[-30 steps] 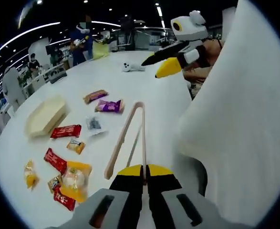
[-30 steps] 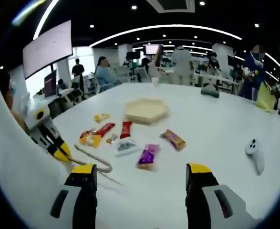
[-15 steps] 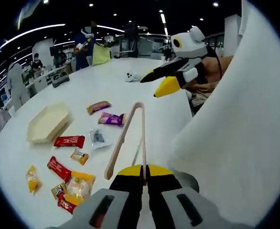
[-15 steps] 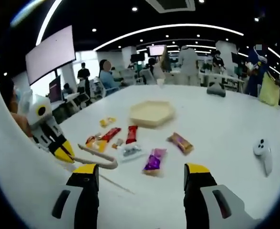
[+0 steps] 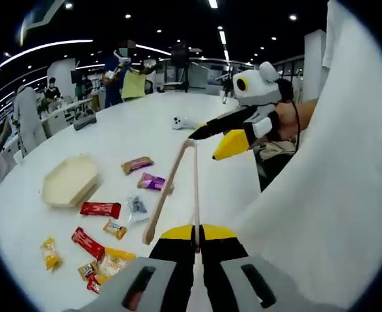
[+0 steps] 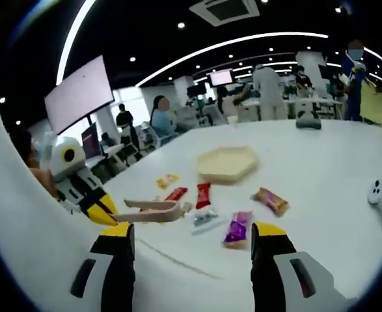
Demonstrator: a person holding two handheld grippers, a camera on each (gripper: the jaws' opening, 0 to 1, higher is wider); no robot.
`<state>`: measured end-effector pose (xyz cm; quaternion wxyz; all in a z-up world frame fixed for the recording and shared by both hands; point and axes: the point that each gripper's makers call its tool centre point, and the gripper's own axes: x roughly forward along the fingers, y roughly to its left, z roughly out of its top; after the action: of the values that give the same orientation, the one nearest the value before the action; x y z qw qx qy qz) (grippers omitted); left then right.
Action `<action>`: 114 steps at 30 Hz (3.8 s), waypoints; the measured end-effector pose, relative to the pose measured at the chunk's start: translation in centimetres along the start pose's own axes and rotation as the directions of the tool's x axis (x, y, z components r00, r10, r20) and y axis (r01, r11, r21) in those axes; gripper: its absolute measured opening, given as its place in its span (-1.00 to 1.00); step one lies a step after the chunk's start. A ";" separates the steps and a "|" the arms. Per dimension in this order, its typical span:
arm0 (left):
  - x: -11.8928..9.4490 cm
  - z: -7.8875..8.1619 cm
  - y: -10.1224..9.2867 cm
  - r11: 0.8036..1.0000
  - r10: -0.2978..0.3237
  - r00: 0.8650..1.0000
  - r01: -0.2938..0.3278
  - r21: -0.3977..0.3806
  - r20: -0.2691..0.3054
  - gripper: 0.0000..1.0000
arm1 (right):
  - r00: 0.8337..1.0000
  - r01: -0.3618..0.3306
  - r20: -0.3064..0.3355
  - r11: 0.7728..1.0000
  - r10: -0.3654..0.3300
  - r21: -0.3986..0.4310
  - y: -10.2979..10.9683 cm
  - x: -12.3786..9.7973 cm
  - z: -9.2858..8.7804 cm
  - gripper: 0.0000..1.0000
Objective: Place the target food into the container with the food tongs after gripping and lifting it, then release it inside without dropping or visibly crushing the food.
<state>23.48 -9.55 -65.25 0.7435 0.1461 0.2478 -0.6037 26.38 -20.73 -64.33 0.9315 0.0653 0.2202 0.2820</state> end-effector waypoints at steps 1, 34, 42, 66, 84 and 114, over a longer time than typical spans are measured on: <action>0.0 0.0 0.1 1.000 0.004 1.000 -0.004 -0.007 0.008 -1.00 | 1.000 -0.009 -0.008 1.000 0.009 -0.008 0.1 0.3 -0.1 0.46; -0.8 4.0 -1.8 0.975 -0.150 0.966 0.180 -0.129 0.210 -1.00 | 0.949 -0.224 0.231 0.974 0.213 0.019 3.6 -0.7 5.5 -0.19; -1.6 4.5 -3.3 0.949 -0.230 0.944 0.272 -0.161 0.238 -1.00 | 0.916 -0.299 0.298 0.952 0.268 0.062 5.0 -2.0 6.4 -0.38; -3.5 5.8 -4.7 0.842 -0.313 0.872 0.438 -0.316 0.376 -1.00 | 0.850 -0.464 0.373 0.864 0.372 0.197 7.2 -1.9 8.3 -0.58; -3.2 7.6 -4.1 0.804 -0.364 0.839 0.502 -0.319 0.405 -0.99 | 0.865 -0.433 0.396 0.856 0.308 0.281 6.3 -1.5 9.4 -0.54; -3.4 9.5 0.0 0.720 0.080 0.730 0.429 -0.546 0.679 0.08 | 0.807 -0.448 0.576 0.767 0.127 0.459 2.4 -4.0 11.6 -0.65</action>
<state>24.80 -11.70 -55.46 0.7162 -0.3810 0.1824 -0.5555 27.42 -20.88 -51.88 0.8338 0.4498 0.0252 0.3191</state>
